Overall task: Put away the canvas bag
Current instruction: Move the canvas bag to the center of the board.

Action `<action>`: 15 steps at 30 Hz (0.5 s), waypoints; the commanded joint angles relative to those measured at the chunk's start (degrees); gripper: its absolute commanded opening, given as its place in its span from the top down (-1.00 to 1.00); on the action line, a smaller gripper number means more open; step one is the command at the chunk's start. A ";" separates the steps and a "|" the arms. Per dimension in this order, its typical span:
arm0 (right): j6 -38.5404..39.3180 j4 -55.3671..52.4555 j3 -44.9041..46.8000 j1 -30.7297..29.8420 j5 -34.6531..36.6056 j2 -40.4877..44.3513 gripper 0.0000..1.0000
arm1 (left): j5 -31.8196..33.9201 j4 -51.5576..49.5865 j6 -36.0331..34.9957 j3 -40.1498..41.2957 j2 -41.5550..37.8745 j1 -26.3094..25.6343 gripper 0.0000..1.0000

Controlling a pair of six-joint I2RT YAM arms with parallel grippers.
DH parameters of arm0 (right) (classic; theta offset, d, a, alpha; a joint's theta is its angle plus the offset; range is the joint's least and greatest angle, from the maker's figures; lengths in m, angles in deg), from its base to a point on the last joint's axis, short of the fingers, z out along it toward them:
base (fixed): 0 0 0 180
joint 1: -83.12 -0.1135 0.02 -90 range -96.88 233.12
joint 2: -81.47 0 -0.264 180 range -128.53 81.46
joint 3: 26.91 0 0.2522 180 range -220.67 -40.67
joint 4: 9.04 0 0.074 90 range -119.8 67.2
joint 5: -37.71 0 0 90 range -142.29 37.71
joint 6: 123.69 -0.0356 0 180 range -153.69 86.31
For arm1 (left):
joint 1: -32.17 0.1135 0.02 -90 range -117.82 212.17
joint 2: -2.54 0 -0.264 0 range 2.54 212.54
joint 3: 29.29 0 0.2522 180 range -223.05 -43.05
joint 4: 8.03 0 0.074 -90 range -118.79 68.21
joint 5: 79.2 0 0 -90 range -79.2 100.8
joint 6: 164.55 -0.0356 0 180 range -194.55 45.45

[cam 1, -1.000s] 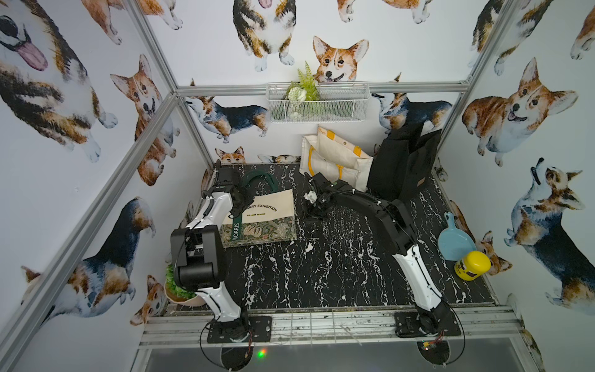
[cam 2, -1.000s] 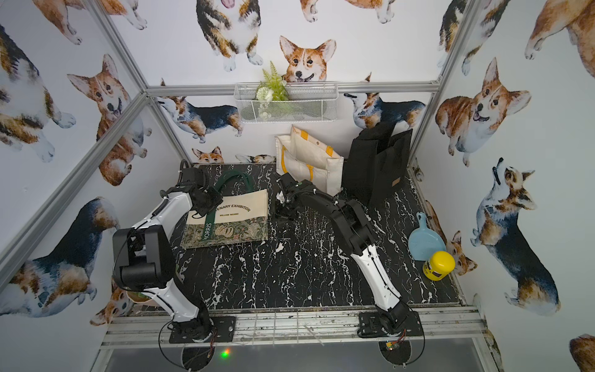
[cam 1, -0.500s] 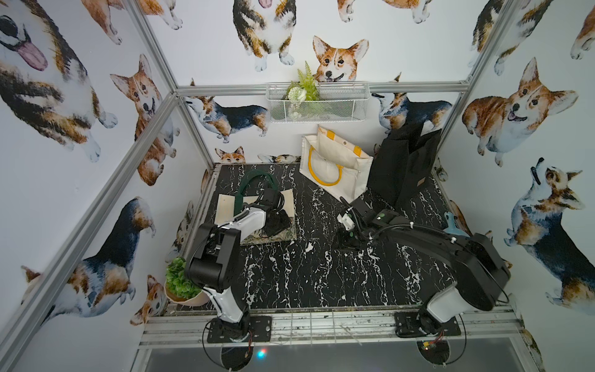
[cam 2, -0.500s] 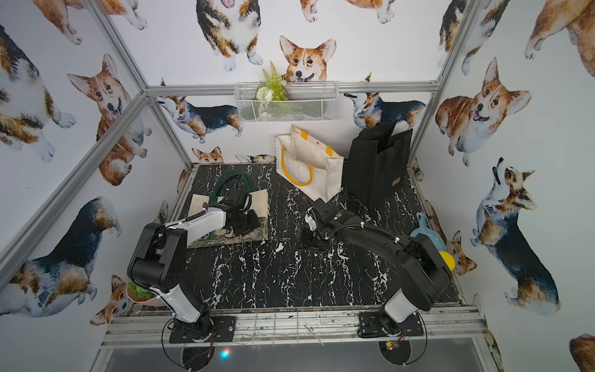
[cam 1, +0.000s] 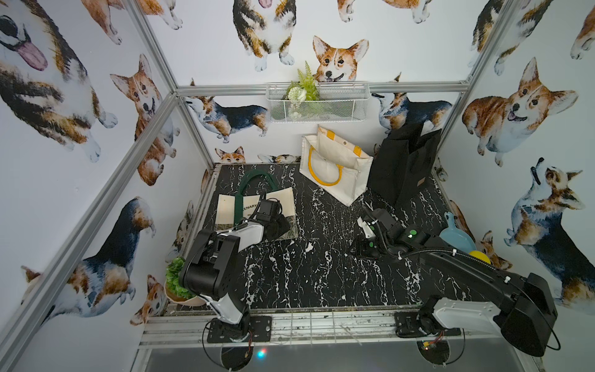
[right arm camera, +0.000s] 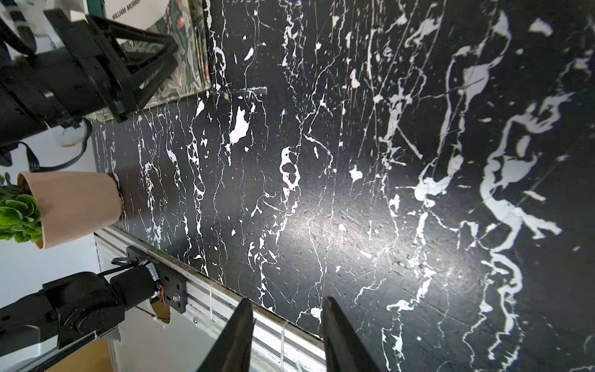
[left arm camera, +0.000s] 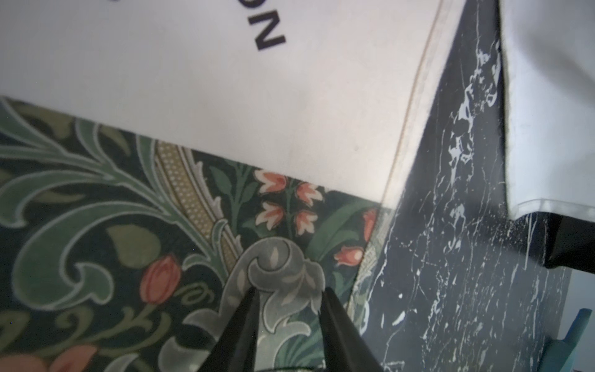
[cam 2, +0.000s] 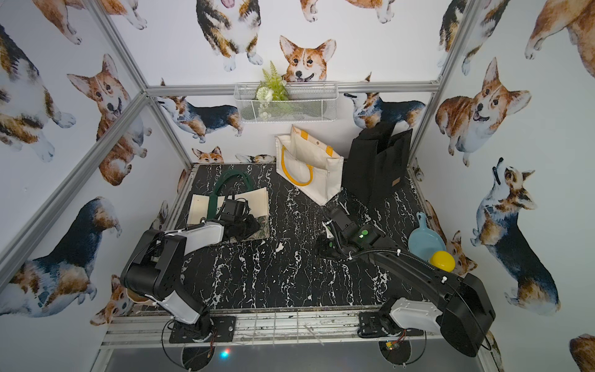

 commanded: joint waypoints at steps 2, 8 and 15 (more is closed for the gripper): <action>-2.47 -1.08 0.08 -0.67 2.40 1.27 0.21 | 0.94 -10.96 -1.88 -0.86 -2.11 0.03 0.28; -3.87 0.02 1.69 -1.23 3.05 2.97 0.20 | 0.87 -12.21 -2.73 0.48 -3.47 0.03 0.27; -3.71 -2.05 2.23 -1.36 4.69 5.83 0.19 | -3.95 -10.31 -1.93 1.15 -9.80 -0.12 0.27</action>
